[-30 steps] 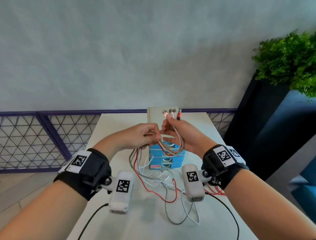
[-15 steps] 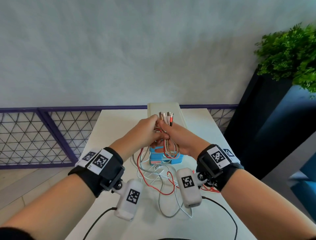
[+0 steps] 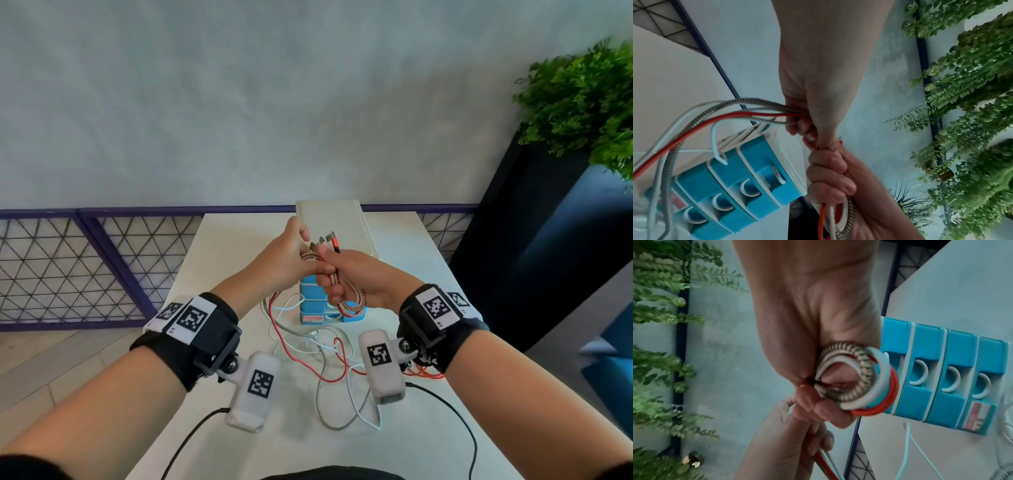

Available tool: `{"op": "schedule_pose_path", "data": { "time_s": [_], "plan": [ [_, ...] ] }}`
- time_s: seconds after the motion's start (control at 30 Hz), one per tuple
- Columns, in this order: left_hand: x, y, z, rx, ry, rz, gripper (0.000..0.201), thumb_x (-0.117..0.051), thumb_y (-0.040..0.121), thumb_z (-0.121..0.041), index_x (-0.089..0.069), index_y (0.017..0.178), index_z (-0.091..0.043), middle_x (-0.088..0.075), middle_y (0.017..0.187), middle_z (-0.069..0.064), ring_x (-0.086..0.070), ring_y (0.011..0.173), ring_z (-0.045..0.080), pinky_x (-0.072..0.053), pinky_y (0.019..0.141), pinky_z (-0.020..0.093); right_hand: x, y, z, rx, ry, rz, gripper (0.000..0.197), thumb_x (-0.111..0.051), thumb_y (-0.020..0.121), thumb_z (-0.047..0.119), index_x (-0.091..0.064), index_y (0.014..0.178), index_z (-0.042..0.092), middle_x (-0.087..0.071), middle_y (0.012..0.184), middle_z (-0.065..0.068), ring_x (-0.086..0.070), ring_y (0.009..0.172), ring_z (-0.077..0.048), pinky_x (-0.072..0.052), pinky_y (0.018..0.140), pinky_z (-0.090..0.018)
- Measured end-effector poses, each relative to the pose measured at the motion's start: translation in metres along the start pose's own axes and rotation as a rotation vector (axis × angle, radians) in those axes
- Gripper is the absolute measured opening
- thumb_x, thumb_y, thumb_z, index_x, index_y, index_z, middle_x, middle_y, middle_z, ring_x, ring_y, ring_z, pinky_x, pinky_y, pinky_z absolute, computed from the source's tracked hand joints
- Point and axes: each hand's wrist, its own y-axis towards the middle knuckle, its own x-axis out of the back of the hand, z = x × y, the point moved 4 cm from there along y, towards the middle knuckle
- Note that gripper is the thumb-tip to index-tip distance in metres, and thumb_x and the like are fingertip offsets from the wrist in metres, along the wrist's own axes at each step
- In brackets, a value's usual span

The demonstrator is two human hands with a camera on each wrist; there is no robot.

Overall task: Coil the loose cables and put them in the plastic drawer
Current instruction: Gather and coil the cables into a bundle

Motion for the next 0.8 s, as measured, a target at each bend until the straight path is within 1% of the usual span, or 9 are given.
{"op": "schedule_pose_path", "data": {
  "time_s": [0.1,0.2,0.27,0.37,0.43,0.5,0.63,0.73,0.8],
  "plan": [
    [0.0,0.002,0.006,0.1,0.018,0.031,0.056,-0.077,0.072,-0.037,-0.03,0.095,-0.017,-0.06,0.075,0.012,-0.05,0.053,0.016,-0.046,0.05,0.031,0.003,-0.001,0.0,0.002,-0.109,-0.035,0.048,-0.036,0.102,0.044,-0.039,0.063,0.017,-0.048,0.054,0.002,-0.037,0.038,-0.007,-0.037,0.044,-0.022],
    [0.0,0.002,0.01,0.242,0.132,0.224,0.045,-0.067,0.079,-0.048,-0.043,0.09,-0.011,-0.063,0.064,0.005,-0.055,0.047,0.015,-0.043,0.049,0.024,0.001,-0.001,0.002,-0.015,-0.152,-0.033,0.045,-0.038,0.101,0.045,-0.04,0.066,0.018,-0.04,0.052,0.005,-0.03,0.039,-0.006,-0.033,0.041,-0.018],
    [-0.001,-0.003,0.011,0.255,0.115,0.41,0.045,-0.051,0.087,-0.055,-0.055,0.079,-0.011,-0.066,0.067,0.005,-0.058,0.051,0.012,-0.045,0.057,0.023,0.003,0.0,0.006,0.006,-0.128,-0.073,0.042,-0.038,0.102,0.043,-0.043,0.069,0.017,-0.038,0.051,0.007,-0.029,0.039,-0.005,-0.032,0.04,-0.018],
    [-0.004,-0.015,0.02,0.276,-0.275,0.585,0.057,-0.036,0.085,-0.064,-0.058,0.076,-0.012,-0.063,0.074,0.007,-0.06,0.07,0.016,-0.043,0.081,0.033,0.012,-0.002,0.014,0.043,-0.005,-0.124,0.031,-0.042,0.102,0.035,-0.04,0.078,0.016,-0.037,0.052,0.006,-0.03,0.039,-0.005,-0.032,0.039,-0.018],
    [-0.004,-0.019,0.023,0.272,-0.529,0.587,0.063,-0.026,0.086,-0.067,-0.058,0.074,-0.014,-0.053,0.069,0.006,-0.058,0.07,0.02,-0.04,0.087,0.036,0.018,-0.005,0.017,0.046,0.029,-0.128,0.028,-0.045,0.101,0.032,-0.039,0.079,0.016,-0.036,0.053,0.005,-0.03,0.04,-0.005,-0.032,0.04,-0.018],
    [-0.007,-0.019,0.021,0.264,-0.606,0.556,0.065,-0.018,0.09,-0.065,-0.055,0.071,-0.014,-0.045,0.064,0.005,-0.052,0.061,0.02,-0.045,0.075,0.029,0.018,-0.006,0.019,0.047,0.007,-0.137,0.027,-0.045,0.101,0.032,-0.042,0.082,0.014,-0.036,0.053,0.005,-0.03,0.041,-0.005,-0.033,0.041,-0.017],
    [-0.01,-0.019,0.016,0.277,-0.645,0.394,0.047,-0.028,0.095,-0.054,-0.045,0.07,-0.018,-0.031,0.059,-0.003,-0.028,0.046,0.011,-0.038,0.051,0.021,0.012,-0.004,0.022,0.068,-0.023,-0.155,0.028,-0.043,0.102,0.034,-0.047,0.094,0.008,-0.037,0.052,0.006,-0.032,0.041,-0.006,-0.034,0.041,-0.017],
    [-0.004,-0.015,0.017,0.234,-0.668,0.286,0.041,-0.035,0.094,-0.052,-0.04,0.067,-0.022,-0.022,0.059,-0.006,-0.017,0.047,0.009,-0.027,0.043,0.017,0.011,-0.006,0.019,0.008,-0.023,-0.091,0.036,-0.039,0.102,0.041,-0.05,0.087,0.01,-0.046,0.054,0.003,-0.044,0.042,-0.009,-0.044,0.046,-0.021],
    [-0.002,-0.015,0.017,0.21,-0.667,0.287,0.041,-0.038,0.09,-0.054,-0.041,0.065,-0.022,-0.022,0.057,-0.007,-0.016,0.047,0.008,-0.024,0.041,0.016,0.011,-0.009,0.017,-0.047,-0.013,-0.046,0.039,-0.039,0.101,0.044,-0.049,0.079,0.014,-0.043,0.053,0.004,-0.042,0.041,-0.008,-0.043,0.044,-0.021]
  ]
}}
